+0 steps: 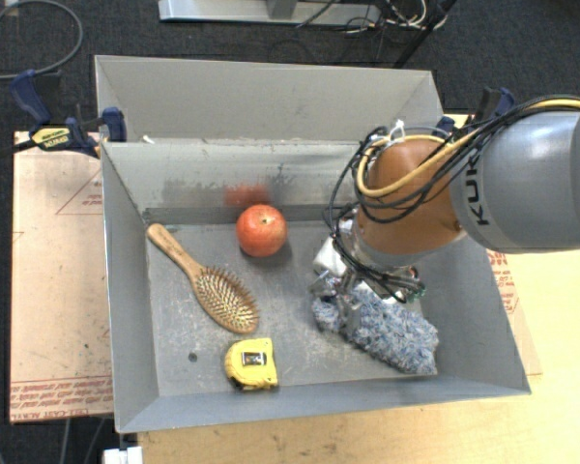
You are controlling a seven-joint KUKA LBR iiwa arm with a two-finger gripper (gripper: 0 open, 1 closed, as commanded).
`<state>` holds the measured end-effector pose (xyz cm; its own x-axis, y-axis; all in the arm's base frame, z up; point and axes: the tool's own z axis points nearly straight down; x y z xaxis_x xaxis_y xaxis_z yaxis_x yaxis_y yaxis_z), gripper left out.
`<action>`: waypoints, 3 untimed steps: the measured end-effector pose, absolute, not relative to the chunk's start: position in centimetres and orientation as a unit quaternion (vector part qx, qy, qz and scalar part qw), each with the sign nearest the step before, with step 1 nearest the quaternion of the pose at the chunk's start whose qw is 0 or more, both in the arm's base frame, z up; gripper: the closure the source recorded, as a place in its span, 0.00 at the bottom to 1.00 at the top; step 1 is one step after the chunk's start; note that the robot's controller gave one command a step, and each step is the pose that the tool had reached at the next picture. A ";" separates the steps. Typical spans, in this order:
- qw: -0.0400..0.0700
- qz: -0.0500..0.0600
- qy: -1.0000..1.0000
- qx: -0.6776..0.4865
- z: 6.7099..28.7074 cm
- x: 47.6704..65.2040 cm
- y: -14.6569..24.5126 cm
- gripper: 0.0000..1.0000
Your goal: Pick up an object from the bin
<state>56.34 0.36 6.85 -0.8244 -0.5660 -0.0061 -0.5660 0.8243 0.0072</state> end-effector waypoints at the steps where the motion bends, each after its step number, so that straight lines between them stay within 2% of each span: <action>1: 0.004 0.003 0.955 -0.297 6.9 56.5 0.3 0.00; 2: 0.003 0.003 0.955 -0.297 6.9 56.4 0.3 1.00; 3: 0.003 0.003 0.955 -0.297 6.9 56.4 0.3 1.00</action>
Offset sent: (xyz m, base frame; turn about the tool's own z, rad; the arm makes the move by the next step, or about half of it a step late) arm 0.0000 0.0000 0.0000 0.0000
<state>56.43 0.26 6.92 -0.8241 -0.5665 -0.0080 -0.5665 0.8240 0.0047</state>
